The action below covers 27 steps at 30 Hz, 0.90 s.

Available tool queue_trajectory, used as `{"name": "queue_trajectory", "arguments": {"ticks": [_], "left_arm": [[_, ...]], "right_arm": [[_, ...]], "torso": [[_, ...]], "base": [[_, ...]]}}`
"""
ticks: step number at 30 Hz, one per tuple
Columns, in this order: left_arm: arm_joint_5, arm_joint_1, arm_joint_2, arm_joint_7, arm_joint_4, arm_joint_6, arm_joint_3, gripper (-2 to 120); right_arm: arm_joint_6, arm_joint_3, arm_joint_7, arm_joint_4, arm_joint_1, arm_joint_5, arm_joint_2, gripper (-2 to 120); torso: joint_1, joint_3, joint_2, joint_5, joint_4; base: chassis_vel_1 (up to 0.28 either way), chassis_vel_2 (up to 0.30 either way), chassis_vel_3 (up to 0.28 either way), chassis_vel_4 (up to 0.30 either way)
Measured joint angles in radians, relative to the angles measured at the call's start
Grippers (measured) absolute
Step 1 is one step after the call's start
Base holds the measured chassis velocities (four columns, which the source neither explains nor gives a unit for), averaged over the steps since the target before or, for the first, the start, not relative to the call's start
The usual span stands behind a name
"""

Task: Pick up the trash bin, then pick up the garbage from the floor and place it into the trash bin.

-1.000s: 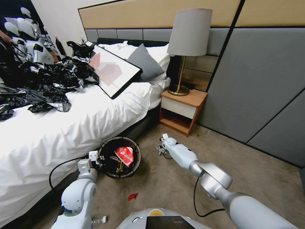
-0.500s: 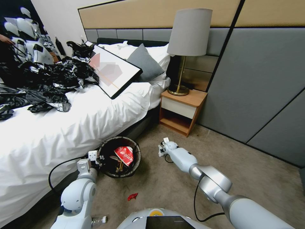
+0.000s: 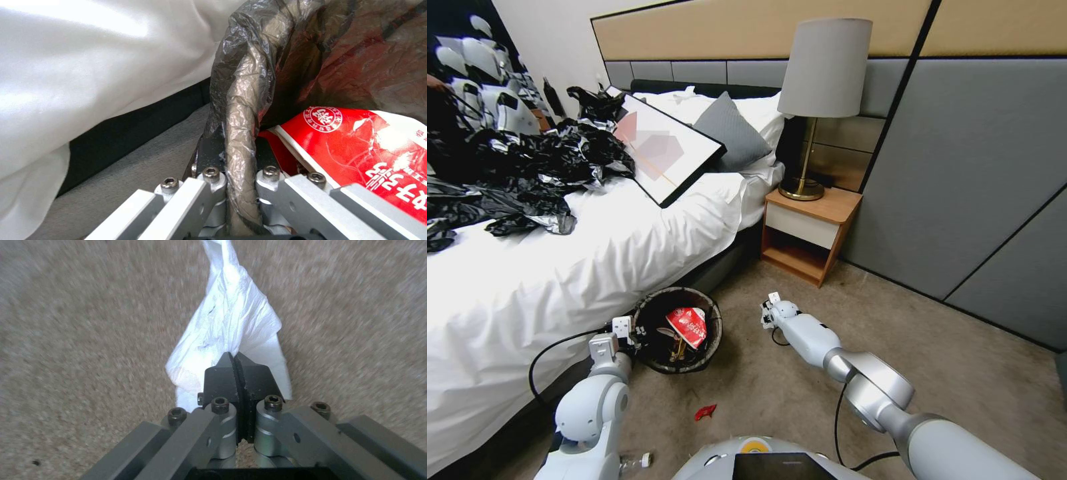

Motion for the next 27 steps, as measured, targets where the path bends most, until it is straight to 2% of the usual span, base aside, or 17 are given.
{"name": "queue_trajectory", "arguments": {"ticks": [3, 5, 6, 8, 9, 11, 12, 15, 16, 18, 19, 21, 23, 24, 26, 27], "left_arm": [[0.000, -0.001, 0.001, 0.000, 0.001, 0.000, 0.000, 0], [0.000, -0.002, 0.002, 0.000, 0.003, 0.000, 0.000, 0], [0.000, -0.002, 0.002, 0.000, 0.003, 0.000, 0.000, 0], [-0.002, -0.004, 0.005, 0.000, 0.003, 0.000, -0.001, 0], [-0.002, -0.004, 0.005, 0.000, 0.003, 0.000, -0.001, 0], [-0.005, -0.009, 0.011, -0.001, 0.005, 0.000, -0.005, 0], [-0.005, -0.009, 0.011, -0.001, 0.005, 0.000, -0.005, 0], [-0.017, -0.011, 0.021, -0.003, 0.004, 0.000, -0.005, 0], [-0.017, -0.011, 0.021, -0.003, 0.004, 0.000, -0.005, 0], [-0.017, -0.013, 0.023, -0.003, 0.004, 0.000, -0.006, 0], [-0.017, -0.013, 0.023, -0.003, 0.004, 0.000, -0.006, 0], [-0.018, -0.016, 0.022, -0.001, 0.009, 0.000, -0.001, 0], [-0.018, -0.017, 0.020, -0.001, 0.012, 0.000, 0.001, 0], [-0.015, -0.018, 0.016, -0.001, 0.018, 0.000, 0.005, 0], [-0.007, -0.020, 0.009, -0.001, 0.032, 0.000, 0.012, 0], [-0.007, -0.020, 0.009, -0.001, 0.032, 0.000, 0.012, 0]], "right_arm": [[-0.011, -0.001, 0.014, 0.041, -0.006, 0.024, -0.016, 0], [-0.030, -0.001, 0.044, 0.138, -0.021, 0.070, -0.053, 0], [-0.030, -0.001, 0.044, 0.138, -0.021, 0.070, -0.053, 0], [-0.050, -0.003, 0.088, 0.266, -0.040, 0.143, -0.097, 0], [-0.050, -0.003, 0.088, 0.266, -0.040, 0.143, -0.097, 0], [-0.076, 0.000, 0.134, 0.409, -0.059, 0.216, -0.153, 0], [-0.076, 0.000, 0.134, 0.409, -0.059, 0.216, -0.153, 0], [-0.127, 0.046, 0.245, 0.725, -0.094, 0.374, -0.310, 0], [-0.127, 0.046, 0.245, 0.725, -0.094, 0.374, -0.310, 0], [-0.133, 0.083, 0.295, 0.889, -0.106, 0.463, -0.416, 0], [-0.133, 0.083, 0.295, 0.889, -0.106, 0.463, -0.416, 0], [-0.135, 0.123, 0.337, 1.068, -0.109, 0.567, -0.500, 0], [-0.135, 0.134, 0.346, 1.110, -0.109, 0.591, -0.516, 0], [-0.135, 0.164, 0.357, 1.200, -0.105, 0.644, -0.550, 0], [-0.135, 0.211, 0.367, 1.327, -0.089, 0.724, -0.594, 0], [-0.135, 0.211, 0.367, 1.327, -0.089, 0.724, -0.594, 0]], "torso": [[0.000, 0.000, 0.000, 0.0000, 0.0000], [0.000, 0.000, 0.000, 0.0000, 0.0001], [0.000, 0.000, 0.000, 0.0000, 0.0001], [0.000, 0.000, 0.000, 0.0001, -0.0001], [0.000, 0.000, 0.000, 0.0001, -0.0001], [0.000, 0.000, 0.000, 0.0001, 0.0002], [0.000, 0.000, 0.000, 0.0001, 0.0002], [0.000, 0.000, 0.000, 0.0004, 0.0004], [0.000, 0.000, 0.000, 0.0004, 0.0004], [0.000, 0.000, 0.000, 0.0001, -0.0009], [0.000, 0.000, 0.000, 0.0001, -0.0009], [0.000, 0.000, 0.000, 0.0003, -0.0011], [0.000, 0.000, 0.000, 0.0002, -0.0007], [0.000, 0.000, 0.000, 0.0002, 0.0003], [0.000, 0.000, 0.000, 0.0005, 0.0004], [0.000, 0.000, 0.000, 0.0005, 0.0004]], "base": [[0.000, 0.000, 0.000, 0.000], [0.000, 0.000, 0.000, 0.000], [0.000, 0.000, 0.000, 0.000], [0.000, 0.000, 0.000, 0.000], [0.000, 0.000, 0.000, 0.000], [0.000, 0.000, 0.000, 0.000], [0.000, 0.000, 0.000, 0.000], [0.000, 0.000, 0.000, 0.000], [0.000, 0.000, 0.000, 0.000], [0.000, 0.000, 0.000, 0.000], [0.000, 0.000, 0.000, 0.000], [0.000, 0.000, 0.000, 0.000], [0.000, 0.000, 0.000, 0.000], [0.000, 0.000, 0.000, 0.000], [0.000, 0.000, 0.000, 0.000], [0.000, 0.000, 0.000, 0.000]]}}
